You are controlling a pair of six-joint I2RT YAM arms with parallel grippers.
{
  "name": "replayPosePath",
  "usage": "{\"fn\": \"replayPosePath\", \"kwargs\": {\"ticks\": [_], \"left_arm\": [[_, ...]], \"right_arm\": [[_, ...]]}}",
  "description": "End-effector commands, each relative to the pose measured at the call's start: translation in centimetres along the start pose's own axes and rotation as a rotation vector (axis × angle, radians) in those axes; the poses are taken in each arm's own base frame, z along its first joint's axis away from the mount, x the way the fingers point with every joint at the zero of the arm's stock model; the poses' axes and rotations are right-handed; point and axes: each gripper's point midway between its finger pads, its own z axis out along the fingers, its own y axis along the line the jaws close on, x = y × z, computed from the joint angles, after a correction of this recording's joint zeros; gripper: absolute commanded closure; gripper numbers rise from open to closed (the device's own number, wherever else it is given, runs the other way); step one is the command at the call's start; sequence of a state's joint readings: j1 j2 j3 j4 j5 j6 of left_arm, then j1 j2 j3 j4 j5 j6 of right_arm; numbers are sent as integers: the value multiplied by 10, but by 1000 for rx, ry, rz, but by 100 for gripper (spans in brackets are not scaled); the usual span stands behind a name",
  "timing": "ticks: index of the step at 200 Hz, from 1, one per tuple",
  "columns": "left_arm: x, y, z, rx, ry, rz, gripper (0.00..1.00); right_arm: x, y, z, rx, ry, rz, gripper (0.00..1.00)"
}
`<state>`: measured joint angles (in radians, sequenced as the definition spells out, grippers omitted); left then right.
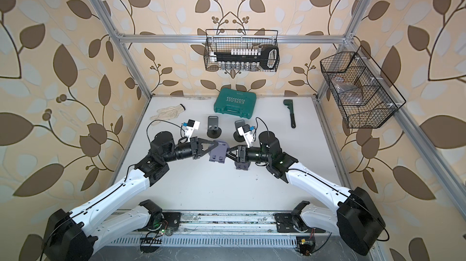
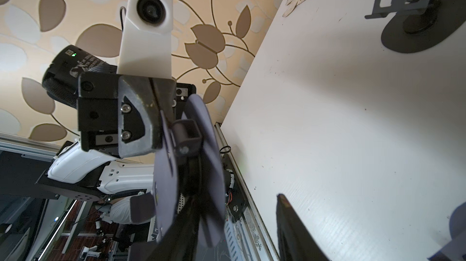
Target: Open the phone stand
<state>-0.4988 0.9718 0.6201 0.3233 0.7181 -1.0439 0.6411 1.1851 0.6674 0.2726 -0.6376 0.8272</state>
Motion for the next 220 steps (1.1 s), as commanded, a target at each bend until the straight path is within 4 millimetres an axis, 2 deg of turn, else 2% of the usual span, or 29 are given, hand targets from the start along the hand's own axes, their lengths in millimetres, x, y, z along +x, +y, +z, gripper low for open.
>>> {"fn": "replayPosePath", "kwargs": {"ticks": [1, 19, 50, 65, 85, 117, 136, 186, 220], "left_arm": [[0, -29, 5, 99, -3, 82, 100], [-1, -28, 8, 117, -35, 77, 100], [9, -28, 20, 131, 4, 82, 100], [12, -28, 21, 130, 27, 81, 100], [16, -29, 19, 107, 45, 90, 100], [19, -37, 10, 86, 61, 114, 100], [18, -45, 5, 84, 62, 134, 100], [12, -86, -7, 198, 79, 268, 100], [9, -106, -10, 278, 63, 325, 100]], "right_arm": [[-15, 32, 7, -105, -29, -47, 66], [-17, 38, 10, -151, -42, -17, 76], [-19, 47, 15, -187, -41, -19, 80], [-20, 47, 15, -177, -40, -19, 95], [-20, 46, 15, -151, -33, -17, 100], [-14, 31, 14, -83, -12, 20, 100], [-8, 12, 14, -39, 3, 97, 100], [11, -38, 16, -57, 100, 403, 100], [20, -49, 23, -106, 148, 521, 100]]}}
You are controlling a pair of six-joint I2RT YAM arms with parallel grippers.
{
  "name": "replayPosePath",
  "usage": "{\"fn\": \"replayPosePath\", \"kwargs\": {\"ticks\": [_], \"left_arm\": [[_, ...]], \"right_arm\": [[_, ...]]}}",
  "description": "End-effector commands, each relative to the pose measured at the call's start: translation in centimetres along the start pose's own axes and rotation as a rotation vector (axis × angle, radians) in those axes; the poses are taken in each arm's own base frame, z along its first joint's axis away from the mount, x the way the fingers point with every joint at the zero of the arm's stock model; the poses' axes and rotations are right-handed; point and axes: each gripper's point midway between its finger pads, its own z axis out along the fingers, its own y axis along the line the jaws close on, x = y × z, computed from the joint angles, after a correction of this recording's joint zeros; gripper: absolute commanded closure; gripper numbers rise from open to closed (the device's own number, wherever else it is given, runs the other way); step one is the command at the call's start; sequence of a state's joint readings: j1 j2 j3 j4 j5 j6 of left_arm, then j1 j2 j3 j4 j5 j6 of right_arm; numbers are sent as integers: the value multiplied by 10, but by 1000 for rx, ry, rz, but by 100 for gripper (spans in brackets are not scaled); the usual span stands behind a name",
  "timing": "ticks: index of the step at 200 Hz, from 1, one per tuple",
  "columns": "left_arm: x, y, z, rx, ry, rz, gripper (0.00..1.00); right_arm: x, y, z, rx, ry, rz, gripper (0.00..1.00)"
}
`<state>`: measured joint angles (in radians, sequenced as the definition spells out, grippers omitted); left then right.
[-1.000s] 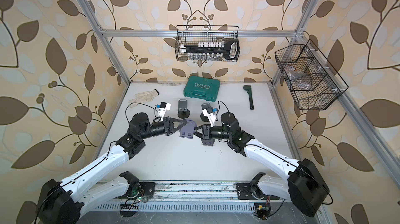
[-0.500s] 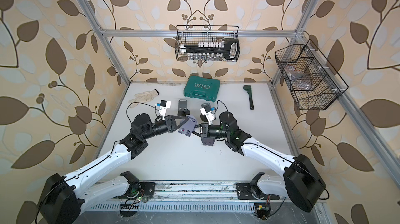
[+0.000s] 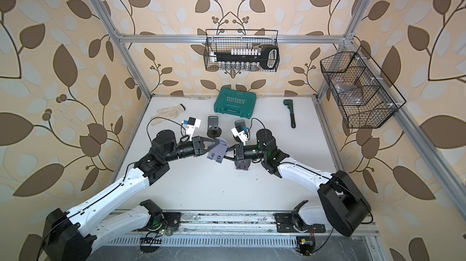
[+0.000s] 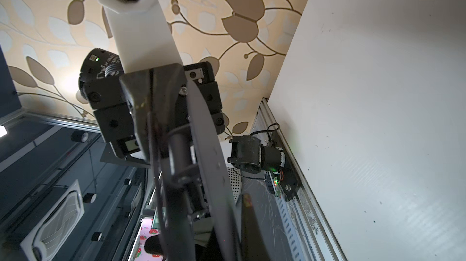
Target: Open the phone stand
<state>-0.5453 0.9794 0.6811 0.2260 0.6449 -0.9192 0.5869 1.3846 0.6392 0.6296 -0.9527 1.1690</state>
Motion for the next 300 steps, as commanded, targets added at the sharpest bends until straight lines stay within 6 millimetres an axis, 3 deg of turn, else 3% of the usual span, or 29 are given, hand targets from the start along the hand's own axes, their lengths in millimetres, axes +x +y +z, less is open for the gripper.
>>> {"fn": "replayPosePath", "kwargs": {"ticks": [1, 49, 129, 209, 251, 300], "left_arm": [[-1, -101, -21, 330, 44, 227, 100], [-20, -125, -41, 370, -82, 336, 100], [-39, -161, -62, 424, -190, 528, 100], [-26, -190, -63, 423, -24, 768, 100], [-31, -190, -62, 430, -73, 793, 100], [-36, -184, -65, 346, -143, 963, 100]], "right_arm": [[-5, -55, -4, 89, -59, 271, 100], [10, -79, -2, 135, 12, 365, 100], [31, -86, -6, 188, 107, 422, 100], [51, -91, -14, 265, 193, 411, 100], [52, -97, -10, 238, 196, 452, 100], [59, -94, -13, 232, 216, 464, 100]]}}
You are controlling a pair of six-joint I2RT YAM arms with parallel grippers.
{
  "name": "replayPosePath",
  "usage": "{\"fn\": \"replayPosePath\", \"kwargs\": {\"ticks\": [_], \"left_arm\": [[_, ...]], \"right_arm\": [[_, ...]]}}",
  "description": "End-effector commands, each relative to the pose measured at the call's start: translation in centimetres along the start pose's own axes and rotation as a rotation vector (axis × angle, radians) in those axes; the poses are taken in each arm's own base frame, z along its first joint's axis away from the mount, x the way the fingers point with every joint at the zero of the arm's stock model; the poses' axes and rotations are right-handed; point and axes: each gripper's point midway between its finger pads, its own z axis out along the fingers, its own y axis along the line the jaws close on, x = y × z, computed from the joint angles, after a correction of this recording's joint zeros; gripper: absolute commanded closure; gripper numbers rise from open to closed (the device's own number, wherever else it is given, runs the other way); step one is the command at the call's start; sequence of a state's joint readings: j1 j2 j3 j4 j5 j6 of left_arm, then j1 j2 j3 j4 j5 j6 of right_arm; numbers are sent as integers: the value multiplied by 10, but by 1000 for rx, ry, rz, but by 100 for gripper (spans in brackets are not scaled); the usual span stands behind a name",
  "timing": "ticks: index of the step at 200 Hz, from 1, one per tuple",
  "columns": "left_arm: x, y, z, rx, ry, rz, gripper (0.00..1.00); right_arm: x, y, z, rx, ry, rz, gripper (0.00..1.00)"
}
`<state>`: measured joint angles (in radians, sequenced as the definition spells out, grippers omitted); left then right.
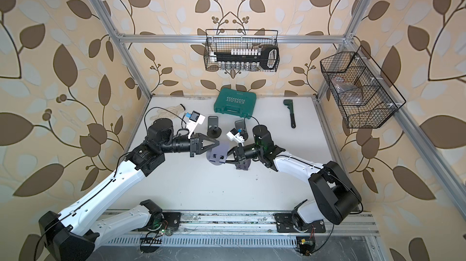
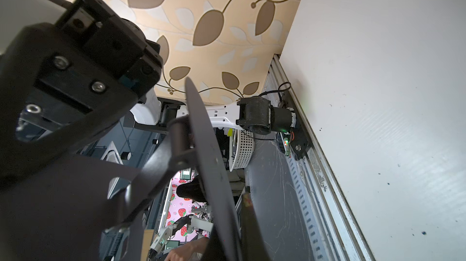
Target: Open the phone stand
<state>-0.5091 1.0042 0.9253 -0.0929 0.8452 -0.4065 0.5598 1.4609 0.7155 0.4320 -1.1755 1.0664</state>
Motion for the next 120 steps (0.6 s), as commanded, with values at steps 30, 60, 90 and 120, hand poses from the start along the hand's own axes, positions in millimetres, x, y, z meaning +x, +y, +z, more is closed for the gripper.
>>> {"fn": "replayPosePath", "kwargs": {"ticks": [30, 60, 90, 120], "left_arm": [[-86, -111, -55, 106, -328, 662, 100], [-90, -107, -55, 66, -333, 710, 100], [-89, -110, -49, 103, -289, 724, 100], [-81, -99, -40, 101, -220, 702, 100]], "right_arm": [[33, -80, -7, 189, -1, 413, 100], [31, -78, -8, 188, -6, 423, 100], [27, -77, -8, 189, -6, 425, 100], [23, -75, -9, 191, -15, 419, 100]]}}
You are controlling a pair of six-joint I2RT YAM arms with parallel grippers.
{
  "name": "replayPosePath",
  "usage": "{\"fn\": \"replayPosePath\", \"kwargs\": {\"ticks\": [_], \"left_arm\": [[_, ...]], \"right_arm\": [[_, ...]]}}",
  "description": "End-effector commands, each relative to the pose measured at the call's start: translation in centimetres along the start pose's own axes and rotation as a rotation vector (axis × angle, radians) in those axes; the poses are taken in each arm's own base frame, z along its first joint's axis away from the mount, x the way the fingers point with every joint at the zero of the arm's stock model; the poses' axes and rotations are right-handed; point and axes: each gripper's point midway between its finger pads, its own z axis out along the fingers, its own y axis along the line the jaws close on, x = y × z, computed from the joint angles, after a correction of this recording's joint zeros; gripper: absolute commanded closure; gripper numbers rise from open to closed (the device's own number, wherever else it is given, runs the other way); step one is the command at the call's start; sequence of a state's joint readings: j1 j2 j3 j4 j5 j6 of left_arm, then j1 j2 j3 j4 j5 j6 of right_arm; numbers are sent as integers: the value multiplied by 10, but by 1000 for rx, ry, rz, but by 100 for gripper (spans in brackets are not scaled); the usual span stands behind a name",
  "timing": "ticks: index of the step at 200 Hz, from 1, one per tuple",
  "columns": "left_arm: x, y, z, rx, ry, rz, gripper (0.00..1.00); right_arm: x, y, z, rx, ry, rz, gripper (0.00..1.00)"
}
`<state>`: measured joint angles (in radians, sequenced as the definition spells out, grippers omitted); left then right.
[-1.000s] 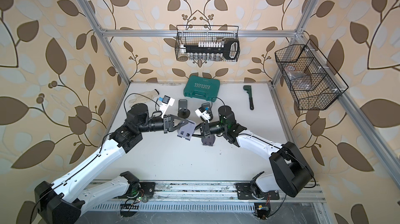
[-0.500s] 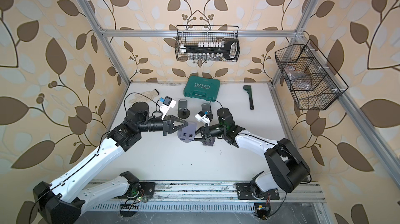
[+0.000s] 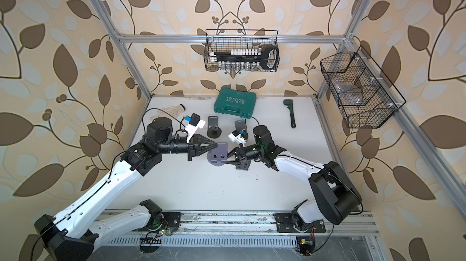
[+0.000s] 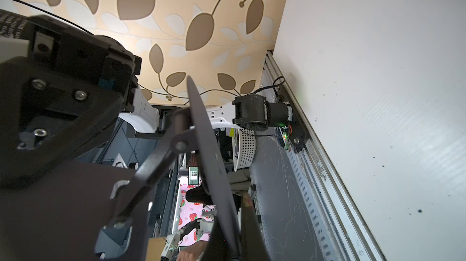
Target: Open the phone stand
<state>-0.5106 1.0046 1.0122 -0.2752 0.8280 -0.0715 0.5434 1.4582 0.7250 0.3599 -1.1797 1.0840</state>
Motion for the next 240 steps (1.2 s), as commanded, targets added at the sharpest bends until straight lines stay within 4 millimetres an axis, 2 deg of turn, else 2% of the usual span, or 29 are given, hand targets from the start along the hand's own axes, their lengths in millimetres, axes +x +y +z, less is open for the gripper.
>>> {"fn": "replayPosePath", "kwargs": {"ticks": [1, 23, 47, 81, 93, 106, 121, 148, 174, 215, 240], "left_arm": [[-102, -67, -41, 84, -292, 436, 100], [-90, -55, -27, 119, -236, 332, 100], [-71, -36, -13, 126, -212, 183, 100], [-42, -4, -8, 18, -242, 58, 100], [-33, 3, -6, 2, -250, 30, 100], [-26, 9, -5, -9, -265, 14, 100], [-22, 17, -3, -22, -288, 6, 100], [-13, 30, 3, -23, -298, 0, 100], [11, 50, 23, 30, -198, -39, 100], [48, 91, 47, 7, -73, -82, 100], [56, 123, 52, 35, -24, -123, 100]], "right_arm": [[18, -71, -3, 170, -17, 343, 100], [15, -65, -6, 201, -22, 290, 100], [3, -48, -11, 260, -39, 190, 100], [-18, -23, -24, 323, -84, 39, 100], [-25, -17, -31, 351, -115, 4, 88], [-29, -15, -40, 382, -145, -16, 84], [-33, -17, -54, 409, -188, -20, 83], [-37, -30, -92, 426, -301, 16, 83], [-40, -43, -127, 469, -394, 44, 83], [-45, -57, -136, 526, -437, 47, 84], [-50, -66, -139, 559, -451, 39, 86]]}}
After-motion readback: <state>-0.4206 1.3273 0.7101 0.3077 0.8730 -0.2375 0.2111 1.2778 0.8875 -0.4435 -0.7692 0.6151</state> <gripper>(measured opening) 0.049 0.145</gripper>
